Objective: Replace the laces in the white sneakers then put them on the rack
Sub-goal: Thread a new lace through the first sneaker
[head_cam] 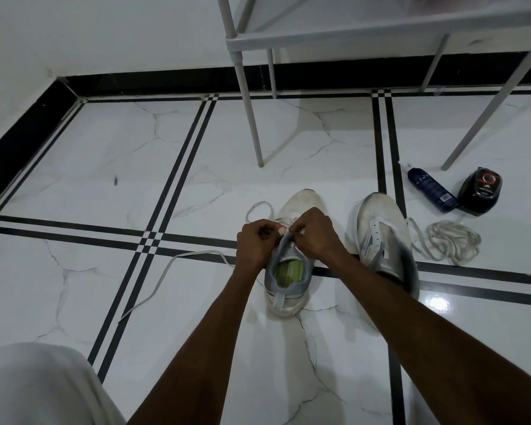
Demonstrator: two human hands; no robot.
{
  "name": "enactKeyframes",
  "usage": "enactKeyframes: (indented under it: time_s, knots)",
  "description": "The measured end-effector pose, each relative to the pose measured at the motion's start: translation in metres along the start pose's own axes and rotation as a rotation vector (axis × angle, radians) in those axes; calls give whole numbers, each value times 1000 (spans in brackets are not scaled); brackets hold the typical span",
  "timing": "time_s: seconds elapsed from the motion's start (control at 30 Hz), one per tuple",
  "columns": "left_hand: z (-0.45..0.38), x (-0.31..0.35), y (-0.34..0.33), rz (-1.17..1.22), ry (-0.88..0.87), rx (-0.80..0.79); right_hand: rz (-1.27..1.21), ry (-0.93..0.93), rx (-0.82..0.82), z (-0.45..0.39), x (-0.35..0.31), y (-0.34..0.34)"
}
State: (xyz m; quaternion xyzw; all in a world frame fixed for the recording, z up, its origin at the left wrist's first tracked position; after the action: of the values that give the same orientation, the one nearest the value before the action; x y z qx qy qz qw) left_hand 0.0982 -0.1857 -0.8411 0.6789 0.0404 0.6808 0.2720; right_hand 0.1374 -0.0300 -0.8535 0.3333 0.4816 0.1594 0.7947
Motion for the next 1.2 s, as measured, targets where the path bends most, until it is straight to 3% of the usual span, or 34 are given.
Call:
enactKeyframes:
  time_s: [0.07, 0.2, 0.3, 0.37, 0.43, 0.5, 0.6, 0.67, 0.73, 0.83, 0.9, 0.97, 1.03, 1.13, 1.2]
  knots:
    - [-3, 1, 0, 5, 6, 20, -21, 20, 41, 1, -3, 3]
    - [-3, 2, 0, -12, 24, 64, -156, 46, 332, 24, -8, 38]
    - [0, 3, -2, 11, 5, 70, -16, -12, 116, 28, -16, 19]
    - [2, 3, -6, 29, -4, 49, -75, -128, -34, 27, -10, 10]
    - [5, -5, -3, 74, 24, 63, -183, -226, -52, 27, -1, 13]
    - [9, -23, 21, 163, 148, 237, -198, -239, -34, 28, 3, 17]
    - [31, -52, 98, 103, 392, 700, -205, -194, -41, 29, 1, 17]
    - [40, -54, 125, -37, 402, 780, -203, -171, -57, 29, -1, 14]
    - [31, -34, 115, -218, 198, 650, -191, -141, -59, 27, -4, 11]
    - [10, 6, 52, -387, -219, 306, -195, -105, -46, 26, -9, 10]
    - [0, 11, 18, -382, -226, 82, -162, -71, -47, 26, -13, 11]
    - [-1, 5, 2, -394, -130, -5, -139, -63, -55, 27, -14, 10]
    - [0, 6, 16, -522, -71, 118, -190, -81, -44, 26, -9, 10]
    - [16, -13, 106, -554, 345, 595, -216, -120, -34, 26, 1, 13]
    - [30, -27, 149, -532, 529, 773, -233, -130, -29, 28, 4, 17]
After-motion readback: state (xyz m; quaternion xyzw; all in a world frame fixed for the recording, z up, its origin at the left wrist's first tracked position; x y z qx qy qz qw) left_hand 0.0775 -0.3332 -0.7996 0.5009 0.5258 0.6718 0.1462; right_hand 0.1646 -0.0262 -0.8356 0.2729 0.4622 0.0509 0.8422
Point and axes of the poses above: each hand's wrist, its own z-axis away from the middle knuckle, its own y-axis out of the back of the hand, x = y × z, the point moved 9 cm from there along -z, towards the middle knuckle, and after that the axes turned 6 degrees about -y, right-handed, at the moved point
